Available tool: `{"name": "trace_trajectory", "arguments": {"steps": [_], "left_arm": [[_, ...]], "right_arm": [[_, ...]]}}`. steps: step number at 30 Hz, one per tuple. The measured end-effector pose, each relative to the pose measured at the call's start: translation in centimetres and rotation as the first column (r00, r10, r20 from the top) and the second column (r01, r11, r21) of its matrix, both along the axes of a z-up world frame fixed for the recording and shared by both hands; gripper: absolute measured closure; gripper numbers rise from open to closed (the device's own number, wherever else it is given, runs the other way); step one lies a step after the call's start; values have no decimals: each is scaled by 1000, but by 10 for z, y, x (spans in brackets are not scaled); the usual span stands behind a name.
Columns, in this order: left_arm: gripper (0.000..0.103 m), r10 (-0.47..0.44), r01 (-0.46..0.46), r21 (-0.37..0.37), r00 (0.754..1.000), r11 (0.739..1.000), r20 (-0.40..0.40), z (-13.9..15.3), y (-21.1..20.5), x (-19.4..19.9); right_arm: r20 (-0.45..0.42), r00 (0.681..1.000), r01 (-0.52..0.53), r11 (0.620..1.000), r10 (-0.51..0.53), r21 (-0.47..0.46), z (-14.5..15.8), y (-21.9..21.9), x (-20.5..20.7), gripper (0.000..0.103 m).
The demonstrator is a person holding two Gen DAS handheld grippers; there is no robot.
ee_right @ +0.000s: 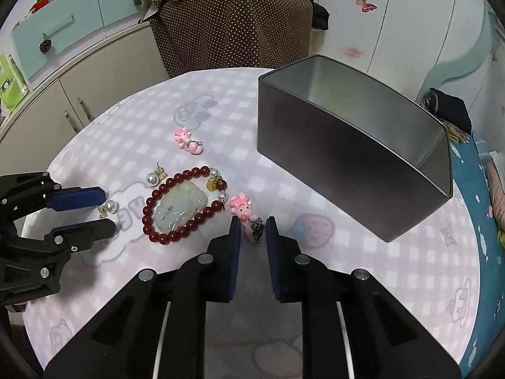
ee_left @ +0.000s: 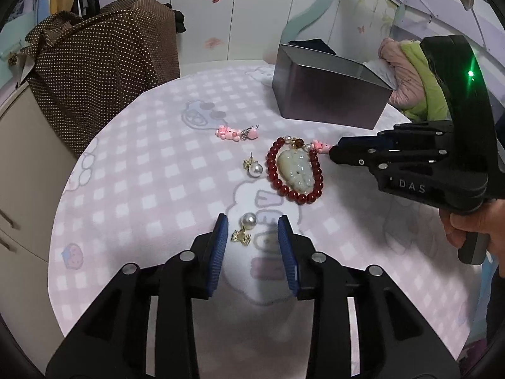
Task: Organize jewelry
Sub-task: 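Grasp a pearl earring with left tool while right tool grasps pink charm earring, then carry both earrings into the grey box and open both tools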
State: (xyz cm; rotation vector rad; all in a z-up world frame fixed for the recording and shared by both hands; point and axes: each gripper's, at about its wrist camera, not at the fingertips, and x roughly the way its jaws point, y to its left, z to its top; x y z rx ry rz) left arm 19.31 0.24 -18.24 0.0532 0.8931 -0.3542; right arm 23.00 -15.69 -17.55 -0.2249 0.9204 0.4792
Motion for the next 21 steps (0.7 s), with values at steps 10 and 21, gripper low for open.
{"name": "trace_trajectory", "arguments": {"steps": [10, 21], "left_arm": [[93, -18, 18, -51, 1000, 999, -3, 2, 5, -6], [93, 20, -15, -85, 998, 996, 63, 34, 16, -16]], "right_arm": [[-2, 1000, -14, 1000, 14, 27, 4, -5, -9, 93], [40, 999, -25, 998, 23, 54, 36, -22, -26, 93]]}}
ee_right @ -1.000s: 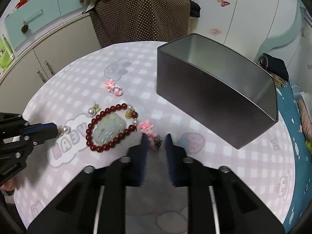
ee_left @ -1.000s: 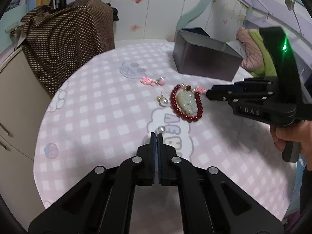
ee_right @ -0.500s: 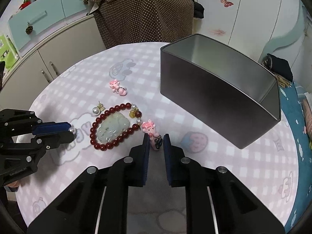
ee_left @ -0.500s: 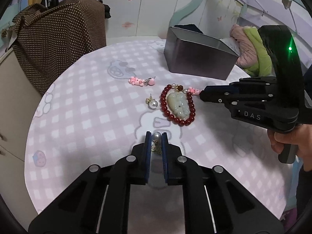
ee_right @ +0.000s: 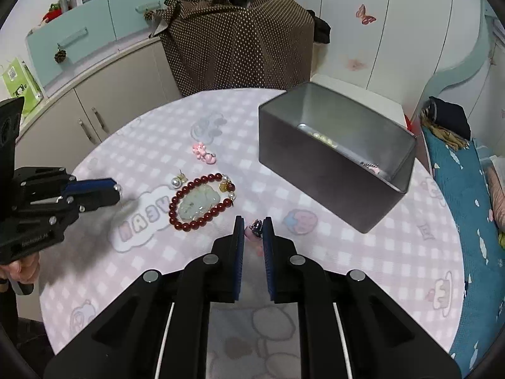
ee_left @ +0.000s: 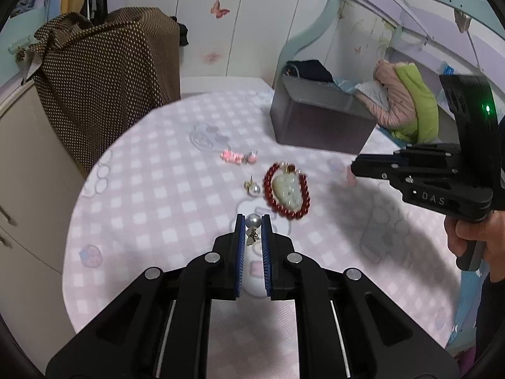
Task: Organize jewelry
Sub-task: 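Carry both earrings into the grey box and open both tools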
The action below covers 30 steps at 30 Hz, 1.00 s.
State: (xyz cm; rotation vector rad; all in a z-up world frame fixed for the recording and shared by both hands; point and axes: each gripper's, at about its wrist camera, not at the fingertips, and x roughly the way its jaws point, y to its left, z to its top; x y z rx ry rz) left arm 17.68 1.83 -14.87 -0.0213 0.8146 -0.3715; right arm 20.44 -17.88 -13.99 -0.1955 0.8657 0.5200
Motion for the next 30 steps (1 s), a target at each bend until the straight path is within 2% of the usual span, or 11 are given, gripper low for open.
{"name": "trace_trajectory", "arguments": {"steps": [5, 12, 21, 26, 30], "left_arm": [[93, 2, -1, -13, 1000, 1000, 28, 19, -1, 0], [93, -25, 26, -7, 995, 1000, 94, 59, -18, 14], [93, -76, 79, -26, 989, 997, 129, 119, -56, 72], [93, -108, 112, -37, 989, 993, 97, 135, -84, 111], [93, -123, 124, -26, 991, 992, 47, 128, -105, 141]], "right_arm": [[22, 1000, -1, 1000, 0, 28, 17, -7, -6, 93], [94, 996, 1, 998, -7, 69, 62, -17, -8, 93], [184, 981, 38, 995, -55, 96, 126, -38, 17, 93], [164, 982, 76, 993, -90, 86, 134, -50, 45, 93], [115, 988, 96, 991, -106, 92, 124, -54, 67, 92]]}}
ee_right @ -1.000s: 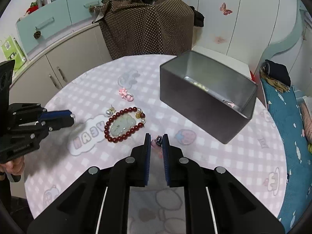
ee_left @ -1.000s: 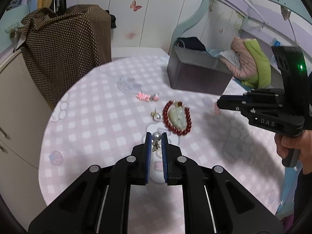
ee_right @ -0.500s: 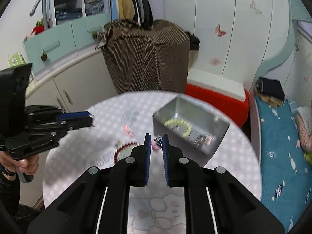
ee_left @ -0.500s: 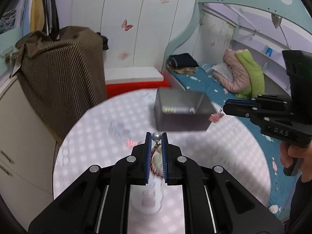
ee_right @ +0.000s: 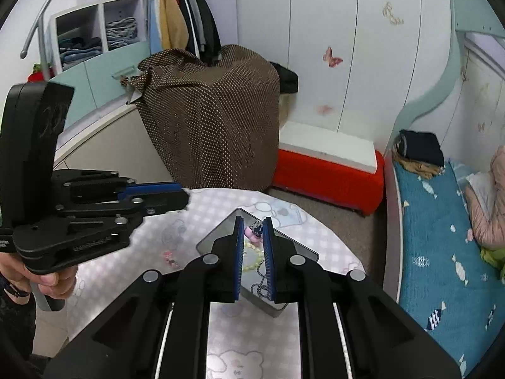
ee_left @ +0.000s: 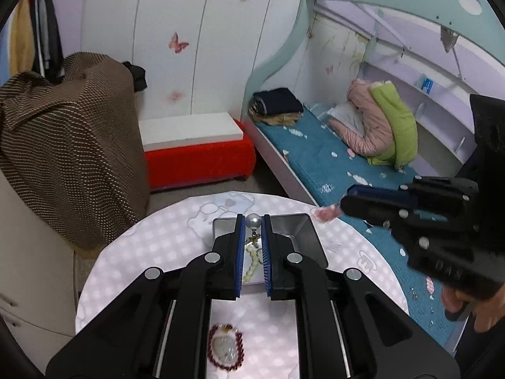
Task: Organize jewelry
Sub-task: 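Carry both earrings into the grey box and open both tools, then withdraw both open tools from the grey box back over the table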
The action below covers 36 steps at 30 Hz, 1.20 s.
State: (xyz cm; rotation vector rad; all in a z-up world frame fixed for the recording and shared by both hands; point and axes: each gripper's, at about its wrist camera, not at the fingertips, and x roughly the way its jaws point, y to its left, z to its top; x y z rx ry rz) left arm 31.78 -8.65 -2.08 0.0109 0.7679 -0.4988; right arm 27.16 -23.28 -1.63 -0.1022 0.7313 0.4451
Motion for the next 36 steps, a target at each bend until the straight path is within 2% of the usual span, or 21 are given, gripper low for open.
{"name": "trace_trajectory", "arguments": {"steps": [7, 12, 13, 14, 15, 17, 18, 19, 20, 21, 22, 29, 36], "left_arm": [[93, -4, 7, 27, 994, 1000, -112, -36, -22, 43], [90, 26, -17, 59, 988, 998, -155, -53, -22, 52], [86, 28, -18, 62, 987, 998, -159, -54, -21, 53], [71, 29, -19, 64, 987, 998, -160, -55, -20, 53], [46, 38, -28, 66, 988, 997, -153, -54, -18, 52], [26, 58, -51, 56, 990, 997, -130, -51, -12, 48], [22, 69, -64, 49, 990, 997, -120, -48, -8, 47], [20, 77, -72, 46, 990, 996, -117, -47, -4, 46], [15, 89, -84, 43, 990, 996, -111, -45, 0, 44], [13, 103, -99, 41, 990, 994, -99, -42, 4, 41], [13, 113, -110, 40, 990, 993, -89, -38, 7, 38], [7, 192, -194, 58, 981, 979, 33, -12, 28, 1], [6, 257, -267, 41, 953, 963, 158, 20, 45, -50]], "right_arm": [[-98, 995, 37, 998, -31, 55, -25, -8, 28, 92], [-150, 987, 70, 993, -55, 95, -40, -15, 36, 92], [-154, 986, 84, 991, -67, 105, -41, -17, 37, 90], [-157, 985, 95, 989, -77, 113, -41, -19, 38, 88], [-163, 983, 106, 986, -84, 128, -41, -22, 38, 88], [-164, 982, 121, 982, -97, 144, -41, -25, 37, 74], [-162, 981, 133, 980, -108, 148, -40, -27, 36, 70], [-162, 980, 137, 979, -112, 149, -39, -28, 35, 60], [-159, 980, 146, 978, -121, 152, -38, -29, 33, 39], [-151, 979, 158, 975, -135, 153, -37, -31, 31, 26], [-135, 979, 174, 972, -154, 156, -35, -33, 29, 8], [-100, 970, 239, 949, -222, 204, -27, -48, 8, 7], [-24, 968, 248, 945, -249, 213, -9, -45, -21, 7]]}}
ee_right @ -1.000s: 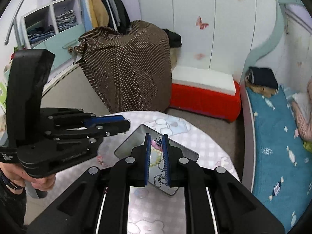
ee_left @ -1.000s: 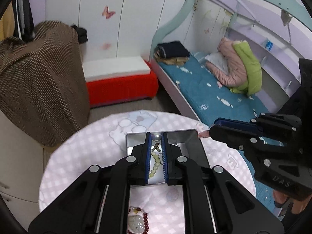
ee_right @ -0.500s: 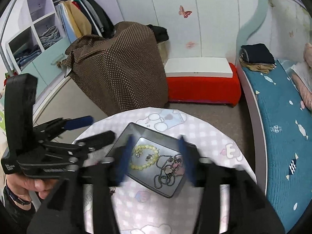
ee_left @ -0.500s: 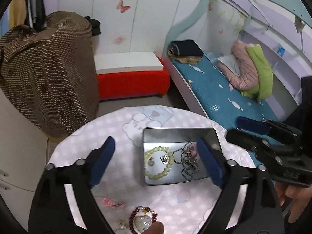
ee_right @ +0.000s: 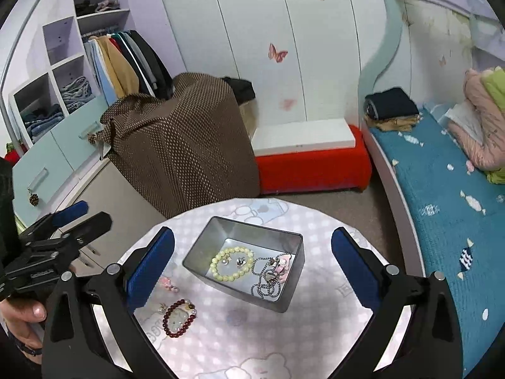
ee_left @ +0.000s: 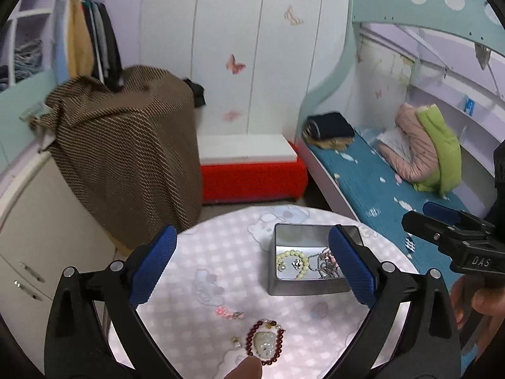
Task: Organize jewelry
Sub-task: 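Withdraw both open tools from the grey box back over the table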
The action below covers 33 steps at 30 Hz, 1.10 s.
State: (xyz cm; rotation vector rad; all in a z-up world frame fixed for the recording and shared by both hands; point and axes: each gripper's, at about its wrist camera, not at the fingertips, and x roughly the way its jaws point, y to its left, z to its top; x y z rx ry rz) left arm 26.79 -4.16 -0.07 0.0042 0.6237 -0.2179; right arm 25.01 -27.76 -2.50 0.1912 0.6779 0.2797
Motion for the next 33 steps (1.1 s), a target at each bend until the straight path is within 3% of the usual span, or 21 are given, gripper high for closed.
{"name": "trace_trajectory", "arguments": {"steps": [9, 18, 33], "left_arm": [[6, 54, -54, -2, 994, 999, 98, 16, 22, -62], [6, 118, -113, -40, 986, 993, 121, 4, 48, -118], [5, 179, -180, -3, 971, 984, 159, -15, 69, -189]], "right_arm": [[94, 995, 14, 1000, -13, -13, 17, 11, -46, 7], [145, 989, 19, 999, -14, -38, 17, 22, -91, 7], [186, 981, 78, 995, -64, -68, 3, 34, -159, 7]]}}
